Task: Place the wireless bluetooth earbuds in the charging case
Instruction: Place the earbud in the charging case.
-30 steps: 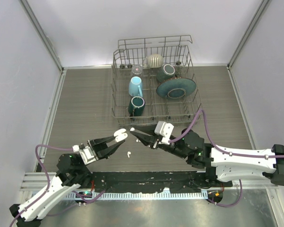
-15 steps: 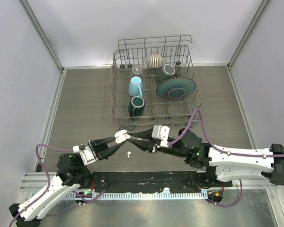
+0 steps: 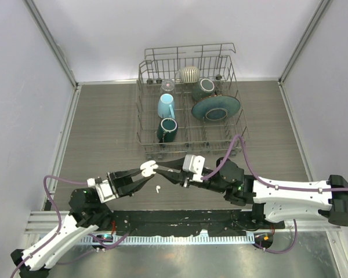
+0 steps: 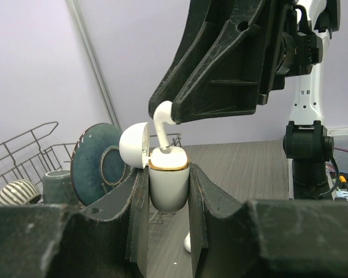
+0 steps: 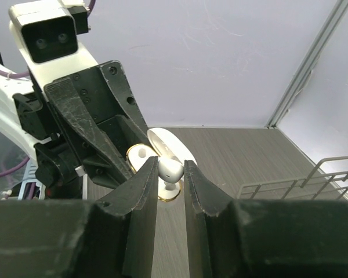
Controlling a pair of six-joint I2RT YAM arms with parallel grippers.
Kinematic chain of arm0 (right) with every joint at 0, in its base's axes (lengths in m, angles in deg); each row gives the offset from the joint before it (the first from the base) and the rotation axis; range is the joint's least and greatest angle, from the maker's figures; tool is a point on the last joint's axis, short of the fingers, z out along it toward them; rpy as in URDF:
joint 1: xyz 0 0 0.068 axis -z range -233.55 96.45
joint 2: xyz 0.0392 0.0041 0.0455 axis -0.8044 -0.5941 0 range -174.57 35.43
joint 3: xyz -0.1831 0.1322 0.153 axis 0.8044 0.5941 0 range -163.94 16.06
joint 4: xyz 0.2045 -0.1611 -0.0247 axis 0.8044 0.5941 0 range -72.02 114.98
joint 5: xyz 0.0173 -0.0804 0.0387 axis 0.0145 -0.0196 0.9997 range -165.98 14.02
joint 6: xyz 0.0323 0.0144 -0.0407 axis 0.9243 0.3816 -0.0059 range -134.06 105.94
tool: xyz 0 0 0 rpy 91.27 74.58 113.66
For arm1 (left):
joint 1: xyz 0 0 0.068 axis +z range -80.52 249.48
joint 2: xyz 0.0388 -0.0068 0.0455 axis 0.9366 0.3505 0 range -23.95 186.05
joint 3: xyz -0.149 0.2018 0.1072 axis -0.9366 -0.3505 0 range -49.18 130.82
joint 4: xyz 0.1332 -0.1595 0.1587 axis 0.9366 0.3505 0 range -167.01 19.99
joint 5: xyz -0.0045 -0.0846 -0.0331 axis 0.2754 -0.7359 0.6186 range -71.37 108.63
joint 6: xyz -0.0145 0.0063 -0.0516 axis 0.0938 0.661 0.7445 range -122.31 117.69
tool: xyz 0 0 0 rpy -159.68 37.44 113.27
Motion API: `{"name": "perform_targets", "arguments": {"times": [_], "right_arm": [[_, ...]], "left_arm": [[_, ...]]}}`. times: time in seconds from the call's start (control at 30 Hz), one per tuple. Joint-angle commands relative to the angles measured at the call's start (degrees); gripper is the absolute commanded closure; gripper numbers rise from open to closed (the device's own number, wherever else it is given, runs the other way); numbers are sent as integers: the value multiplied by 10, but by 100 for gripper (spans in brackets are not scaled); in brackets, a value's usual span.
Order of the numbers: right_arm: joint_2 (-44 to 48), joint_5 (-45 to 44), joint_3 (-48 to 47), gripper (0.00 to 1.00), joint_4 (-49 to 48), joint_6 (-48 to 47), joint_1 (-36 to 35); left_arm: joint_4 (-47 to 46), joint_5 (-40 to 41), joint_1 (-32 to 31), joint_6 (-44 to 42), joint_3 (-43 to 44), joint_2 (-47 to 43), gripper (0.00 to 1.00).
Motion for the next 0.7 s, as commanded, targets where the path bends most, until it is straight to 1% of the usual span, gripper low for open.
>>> {"name": "perform_targets", "arguments": {"times": [0.0,0.3,0.47,0.67], "right_arm": [[-7,-32,-2,99,-57,-26,3],[-12,-41,-2,99,-38,-36,2],[-4,-47,0,99,-7,-39,3],[-2,-39,-1,99,7,-32,2]], "left_arm": [[-31,-8,-1,7,24,1,100],[-37,6,0,7,19,-1,100],[-61,17,0,6,14,0,100],[-80,21,-1,7,12,14,100]]}}
